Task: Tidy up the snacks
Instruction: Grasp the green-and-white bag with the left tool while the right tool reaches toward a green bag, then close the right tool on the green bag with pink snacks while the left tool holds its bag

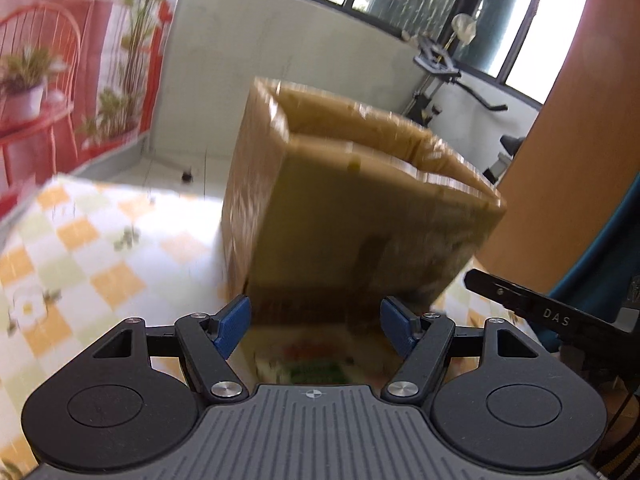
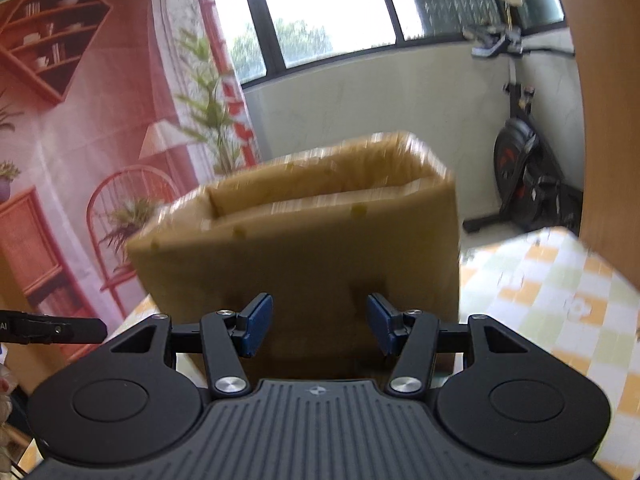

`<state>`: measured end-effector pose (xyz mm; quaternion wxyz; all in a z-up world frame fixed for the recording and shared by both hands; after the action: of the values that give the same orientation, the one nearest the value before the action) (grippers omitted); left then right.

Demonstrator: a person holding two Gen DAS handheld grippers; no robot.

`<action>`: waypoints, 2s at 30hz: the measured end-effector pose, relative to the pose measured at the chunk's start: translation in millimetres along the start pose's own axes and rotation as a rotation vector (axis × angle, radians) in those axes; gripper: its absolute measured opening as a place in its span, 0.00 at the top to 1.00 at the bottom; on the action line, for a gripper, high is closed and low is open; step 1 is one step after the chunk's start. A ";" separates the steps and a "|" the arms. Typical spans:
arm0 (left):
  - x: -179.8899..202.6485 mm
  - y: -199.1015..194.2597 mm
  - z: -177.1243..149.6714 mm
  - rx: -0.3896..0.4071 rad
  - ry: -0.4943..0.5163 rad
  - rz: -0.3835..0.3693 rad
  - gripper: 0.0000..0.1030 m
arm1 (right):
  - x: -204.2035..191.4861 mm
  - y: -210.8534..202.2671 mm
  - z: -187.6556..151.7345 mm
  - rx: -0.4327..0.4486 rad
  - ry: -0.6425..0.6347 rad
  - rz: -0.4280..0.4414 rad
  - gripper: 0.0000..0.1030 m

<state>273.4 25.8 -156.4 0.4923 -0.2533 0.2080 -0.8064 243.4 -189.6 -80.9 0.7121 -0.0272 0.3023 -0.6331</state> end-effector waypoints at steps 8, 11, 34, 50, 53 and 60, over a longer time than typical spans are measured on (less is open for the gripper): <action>6.1 6.4 -34.1 -0.061 -0.037 -0.052 0.29 | -7.2 4.9 -45.4 -0.150 0.002 0.036 0.46; 6.6 9.3 -45.6 -0.088 -0.062 -0.069 0.29 | -8.5 4.3 -59.6 -0.201 0.006 0.043 0.46; 6.0 25.1 -80.9 -0.184 -0.155 -0.110 0.47 | -26.6 13.1 -104.9 -0.383 -0.011 0.108 0.44; 3.7 29.7 -83.4 -0.188 -0.165 -0.097 0.49 | -28.0 15.2 -106.1 -0.407 0.014 0.126 0.43; 3.4 29.9 -83.5 -0.189 -0.166 -0.096 0.49 | -27.6 16.4 -106.3 -0.411 0.020 0.127 0.43; 3.1 31.7 -84.9 -0.195 -0.166 -0.092 0.50 | -31.3 15.5 -106.3 -0.409 0.013 0.137 0.41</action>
<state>241.9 16.7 -240.9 0.4433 -0.3748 0.2320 -0.7805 207.2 -121.2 -161.7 0.7312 -0.1463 0.4302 -0.5089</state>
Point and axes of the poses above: each gripper's, at about its wrist camera, not at the fingertips, and y roughly the way its jaws point, x to its right, z to its top, the point moved 7 cm from there along y, roughly the way its jaws point, and after that the axes turned 8 degrees about y, right-handed, at the moved point
